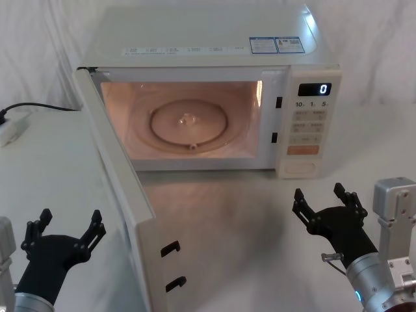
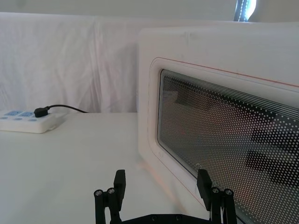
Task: Press the button to open the microwave door with one hand; close the microwave door with the other hand.
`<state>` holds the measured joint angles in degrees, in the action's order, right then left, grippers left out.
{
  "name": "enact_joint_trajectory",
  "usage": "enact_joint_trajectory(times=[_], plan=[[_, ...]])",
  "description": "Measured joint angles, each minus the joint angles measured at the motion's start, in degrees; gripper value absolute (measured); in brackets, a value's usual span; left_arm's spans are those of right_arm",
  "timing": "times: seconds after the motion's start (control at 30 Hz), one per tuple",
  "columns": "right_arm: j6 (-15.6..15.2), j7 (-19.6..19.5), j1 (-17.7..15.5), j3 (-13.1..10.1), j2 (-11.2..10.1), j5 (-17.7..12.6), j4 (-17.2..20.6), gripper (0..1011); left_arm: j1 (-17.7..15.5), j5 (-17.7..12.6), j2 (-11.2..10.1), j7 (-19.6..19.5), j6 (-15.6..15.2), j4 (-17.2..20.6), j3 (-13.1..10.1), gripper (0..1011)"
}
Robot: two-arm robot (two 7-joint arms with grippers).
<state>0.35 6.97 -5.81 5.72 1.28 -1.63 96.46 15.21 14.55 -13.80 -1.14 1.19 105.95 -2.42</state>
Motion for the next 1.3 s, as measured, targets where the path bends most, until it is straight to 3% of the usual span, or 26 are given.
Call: enact_joint_trajectory(times=[0.2,1.3], plan=[[-0.03,0.0,0.0,0.0,0.0,0.01,0.0,1002,0.0,0.0,-0.01,0.0,0.0,0.0,0.0,1001],[-0.02,0.01,0.0,0.0,0.0,0.01,0.0,1002,0.0,0.0,0.0,0.0,0.0,0.0,0.0,1000]])
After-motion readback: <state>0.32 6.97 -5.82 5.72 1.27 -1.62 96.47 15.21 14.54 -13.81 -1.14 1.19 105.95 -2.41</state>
